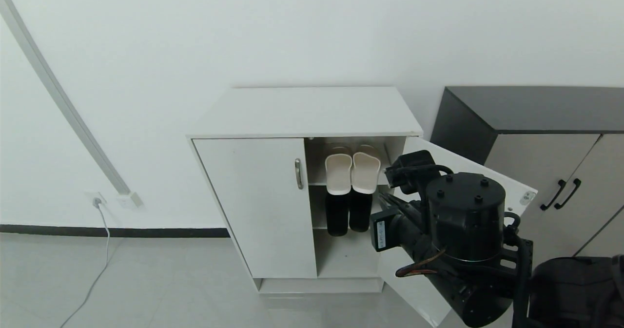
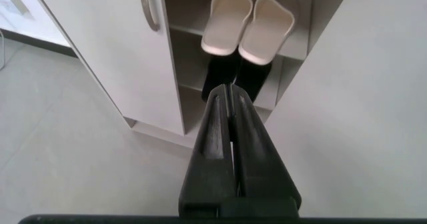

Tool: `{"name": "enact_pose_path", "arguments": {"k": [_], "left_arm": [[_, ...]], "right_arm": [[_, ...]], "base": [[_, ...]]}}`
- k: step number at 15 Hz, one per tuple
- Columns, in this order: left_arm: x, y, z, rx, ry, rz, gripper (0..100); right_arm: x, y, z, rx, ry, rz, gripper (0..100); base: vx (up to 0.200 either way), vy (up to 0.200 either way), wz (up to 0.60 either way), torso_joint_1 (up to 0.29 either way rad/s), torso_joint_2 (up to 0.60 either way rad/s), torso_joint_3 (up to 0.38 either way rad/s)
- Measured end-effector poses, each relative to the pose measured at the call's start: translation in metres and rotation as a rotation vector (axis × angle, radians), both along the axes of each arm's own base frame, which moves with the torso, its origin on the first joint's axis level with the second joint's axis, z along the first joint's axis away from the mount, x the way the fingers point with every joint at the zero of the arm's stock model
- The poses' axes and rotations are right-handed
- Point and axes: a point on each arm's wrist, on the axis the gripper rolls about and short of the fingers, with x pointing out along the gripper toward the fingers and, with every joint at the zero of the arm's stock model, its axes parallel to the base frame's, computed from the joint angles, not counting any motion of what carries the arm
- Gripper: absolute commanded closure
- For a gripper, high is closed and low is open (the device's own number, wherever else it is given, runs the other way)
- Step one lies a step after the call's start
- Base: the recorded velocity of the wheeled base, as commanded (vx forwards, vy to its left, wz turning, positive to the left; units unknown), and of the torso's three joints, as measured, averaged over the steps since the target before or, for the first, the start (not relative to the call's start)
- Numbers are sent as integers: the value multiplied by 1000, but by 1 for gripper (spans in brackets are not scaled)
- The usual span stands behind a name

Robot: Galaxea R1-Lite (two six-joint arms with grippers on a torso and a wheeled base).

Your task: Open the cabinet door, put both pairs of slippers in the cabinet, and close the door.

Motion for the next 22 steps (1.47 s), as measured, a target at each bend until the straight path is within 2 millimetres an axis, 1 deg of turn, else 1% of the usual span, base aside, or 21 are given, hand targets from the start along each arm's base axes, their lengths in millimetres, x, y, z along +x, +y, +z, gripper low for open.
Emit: {"name": "enact_pose_path", "arguments": {"k": [6,10,12,19,22], "left_arm": [[0,0,0,0,0,0,100],[0,0,0,0,0,0,100],[0,0,0,0,0,0,100],[0,0,0,0,0,0,100],[0,0,0,0,0,1,100]], "right_arm": [[-1,-2,-4,-28,2,4,100],[-2,-2,-6,-35,4,4,100],[-2,-2,-6,-36,5,5,100],[-2,-2,-6,-38,7,5,100],[2,-6,-7,-48,5,-10,100]], "base": [[0,0,0,260,-586,-328],[0,0,0,190,-424,-234],[0,0,0,32,-73,-39],[0,0,-600,6,-7,-1],[0,0,0,0,0,0]]}}
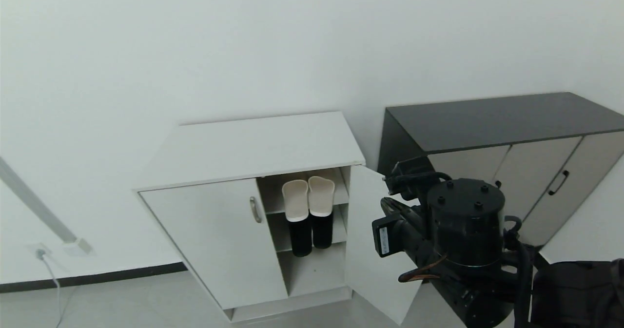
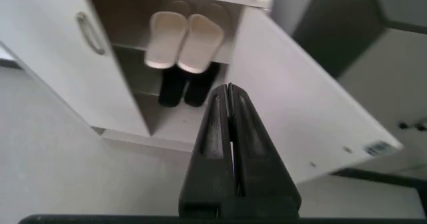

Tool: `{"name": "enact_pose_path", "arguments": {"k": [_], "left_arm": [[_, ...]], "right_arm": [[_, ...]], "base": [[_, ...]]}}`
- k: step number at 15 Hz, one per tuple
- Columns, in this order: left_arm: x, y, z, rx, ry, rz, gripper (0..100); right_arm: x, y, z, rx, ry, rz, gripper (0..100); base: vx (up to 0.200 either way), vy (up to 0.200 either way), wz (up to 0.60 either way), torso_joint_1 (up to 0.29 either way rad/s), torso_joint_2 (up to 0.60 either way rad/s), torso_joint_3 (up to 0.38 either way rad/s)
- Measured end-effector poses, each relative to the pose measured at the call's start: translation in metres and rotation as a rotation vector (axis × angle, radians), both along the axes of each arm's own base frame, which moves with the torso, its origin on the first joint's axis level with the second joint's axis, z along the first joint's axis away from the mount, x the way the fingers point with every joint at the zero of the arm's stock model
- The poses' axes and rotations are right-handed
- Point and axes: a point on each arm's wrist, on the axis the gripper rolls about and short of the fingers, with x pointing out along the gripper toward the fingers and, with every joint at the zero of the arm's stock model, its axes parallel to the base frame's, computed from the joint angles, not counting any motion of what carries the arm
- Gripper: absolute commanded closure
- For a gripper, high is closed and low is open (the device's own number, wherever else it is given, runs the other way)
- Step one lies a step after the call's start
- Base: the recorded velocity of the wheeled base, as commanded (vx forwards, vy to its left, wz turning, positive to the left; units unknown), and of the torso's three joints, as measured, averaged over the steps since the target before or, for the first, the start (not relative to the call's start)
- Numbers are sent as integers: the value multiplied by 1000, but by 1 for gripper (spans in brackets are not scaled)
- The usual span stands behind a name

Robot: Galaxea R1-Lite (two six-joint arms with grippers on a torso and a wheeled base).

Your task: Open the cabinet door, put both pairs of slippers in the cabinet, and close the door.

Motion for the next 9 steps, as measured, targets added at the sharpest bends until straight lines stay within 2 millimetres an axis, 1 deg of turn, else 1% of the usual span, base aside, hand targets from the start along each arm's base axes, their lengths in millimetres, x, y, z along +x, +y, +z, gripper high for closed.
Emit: {"name": "enact_pose_path", "arguments": {"k": [3,6,9], "left_arm": [[0,0,0,0,-1,-1,100],[0,0,0,0,0,-1,100],[0,0,0,0,-1,-1,100]], "right_arm": [[17,-10,0,1,1,-50,100],[38,-21,0,9,4,-97,100],[49,-23,-5,7,11,-125,100]], "base": [[0,0,0,0,0,0],[0,0,0,0,0,0],[-200,0,0,-1,2,-1]]}}
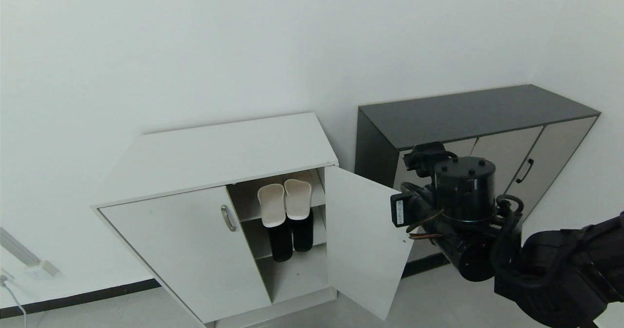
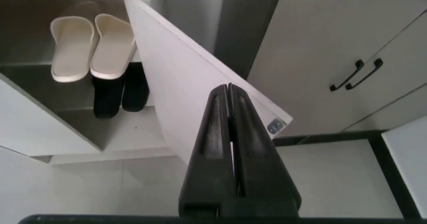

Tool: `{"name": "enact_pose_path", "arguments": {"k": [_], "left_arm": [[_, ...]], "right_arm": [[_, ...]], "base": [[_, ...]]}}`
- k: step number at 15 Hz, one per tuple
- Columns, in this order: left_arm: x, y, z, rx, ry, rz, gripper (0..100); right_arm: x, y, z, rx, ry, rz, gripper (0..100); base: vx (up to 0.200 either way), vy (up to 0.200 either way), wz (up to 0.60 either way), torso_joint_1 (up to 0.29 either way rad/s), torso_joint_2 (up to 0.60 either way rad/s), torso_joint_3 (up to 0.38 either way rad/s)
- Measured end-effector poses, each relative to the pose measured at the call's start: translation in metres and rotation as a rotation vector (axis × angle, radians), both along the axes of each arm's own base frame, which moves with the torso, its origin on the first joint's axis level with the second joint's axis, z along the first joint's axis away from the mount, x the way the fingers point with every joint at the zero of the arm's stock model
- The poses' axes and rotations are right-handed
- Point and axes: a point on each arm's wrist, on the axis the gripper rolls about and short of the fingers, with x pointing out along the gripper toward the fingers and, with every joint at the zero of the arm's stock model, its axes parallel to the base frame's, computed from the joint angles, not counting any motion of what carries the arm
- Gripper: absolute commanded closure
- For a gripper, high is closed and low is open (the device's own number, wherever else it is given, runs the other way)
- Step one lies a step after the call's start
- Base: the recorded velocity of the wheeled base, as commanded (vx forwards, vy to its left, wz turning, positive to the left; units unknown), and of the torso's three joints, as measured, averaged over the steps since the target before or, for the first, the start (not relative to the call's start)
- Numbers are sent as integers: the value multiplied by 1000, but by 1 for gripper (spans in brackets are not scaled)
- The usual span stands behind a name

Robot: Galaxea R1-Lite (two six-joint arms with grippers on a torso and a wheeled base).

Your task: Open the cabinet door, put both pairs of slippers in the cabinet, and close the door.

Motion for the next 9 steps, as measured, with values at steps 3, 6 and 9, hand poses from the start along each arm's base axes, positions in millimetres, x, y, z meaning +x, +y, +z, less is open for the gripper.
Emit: {"name": "enact_pose_path", "arguments": {"k": [3,6,9], "left_arm": [[0,0,0,0,0,0,100],[0,0,0,0,0,0,100],[0,0,0,0,0,0,100]], "right_arm": [[3,0,-2,-3,4,-7,100],[11,-2,-4,-4,5,-27,100],[36,-13,-7,5,6,-81,100]], "base": [[-133,0,0,5,3,0],[0,0,0,0,0,0],[0,0,0,0,0,0]]}}
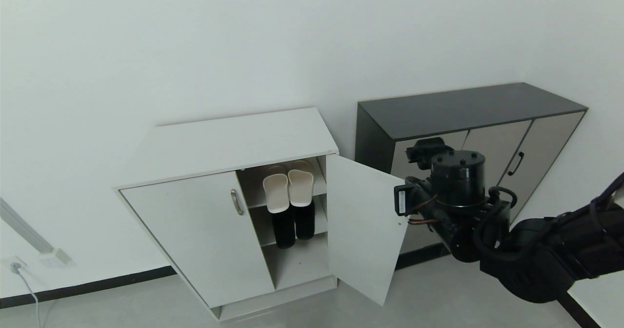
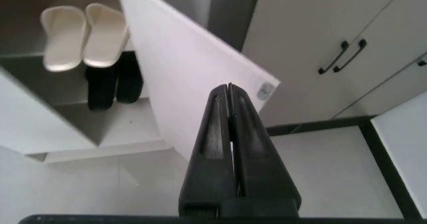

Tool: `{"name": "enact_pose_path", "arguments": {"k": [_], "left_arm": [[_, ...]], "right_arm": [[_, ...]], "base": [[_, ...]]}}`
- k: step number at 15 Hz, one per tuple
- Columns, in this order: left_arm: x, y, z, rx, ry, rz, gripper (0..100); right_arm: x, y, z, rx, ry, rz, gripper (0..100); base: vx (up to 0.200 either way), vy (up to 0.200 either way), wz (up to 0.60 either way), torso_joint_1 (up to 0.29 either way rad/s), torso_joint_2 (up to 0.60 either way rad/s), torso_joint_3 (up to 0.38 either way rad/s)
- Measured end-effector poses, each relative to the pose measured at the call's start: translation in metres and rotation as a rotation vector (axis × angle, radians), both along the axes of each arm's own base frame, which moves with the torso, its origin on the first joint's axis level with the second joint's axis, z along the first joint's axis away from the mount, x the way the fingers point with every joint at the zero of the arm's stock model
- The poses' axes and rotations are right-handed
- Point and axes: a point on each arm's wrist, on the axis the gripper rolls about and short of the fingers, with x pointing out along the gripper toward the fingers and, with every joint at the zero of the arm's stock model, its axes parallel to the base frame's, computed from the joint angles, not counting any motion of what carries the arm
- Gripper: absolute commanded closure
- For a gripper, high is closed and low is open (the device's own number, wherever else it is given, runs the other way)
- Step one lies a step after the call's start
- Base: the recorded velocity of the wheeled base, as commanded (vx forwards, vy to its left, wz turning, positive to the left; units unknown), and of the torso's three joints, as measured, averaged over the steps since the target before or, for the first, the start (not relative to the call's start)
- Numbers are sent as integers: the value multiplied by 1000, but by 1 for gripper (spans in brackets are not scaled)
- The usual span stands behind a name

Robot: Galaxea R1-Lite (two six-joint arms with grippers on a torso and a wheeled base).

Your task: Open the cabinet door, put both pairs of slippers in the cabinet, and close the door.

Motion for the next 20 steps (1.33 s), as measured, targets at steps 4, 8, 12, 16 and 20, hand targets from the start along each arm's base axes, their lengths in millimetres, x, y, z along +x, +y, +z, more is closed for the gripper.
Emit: {"name": "enact_pose_path", "arguments": {"k": [4,8,12,16,20], "left_arm": [[0,0,0,0,0,0,100],[0,0,0,-1,0,-1,100],[0,0,0,-2,0,0,100],[0,0,0,-2,-1,1,100],[0,0,0,-4,-1,1,100]], "right_arm": [[39,-16,-8,47,16,-34,100],[77,-32,-21,100,29,-59,100],[94,-43,-34,95,47,-89,100],[99,-42,-46,84,69,-93,100],[101,-41,-51,79,79,-93,100]], "base": [[0,0,0,0,0,0],[0,0,0,0,0,0],[0,0,0,0,0,0],[0,0,0,0,0,0],[0,0,0,0,0,0]]}}
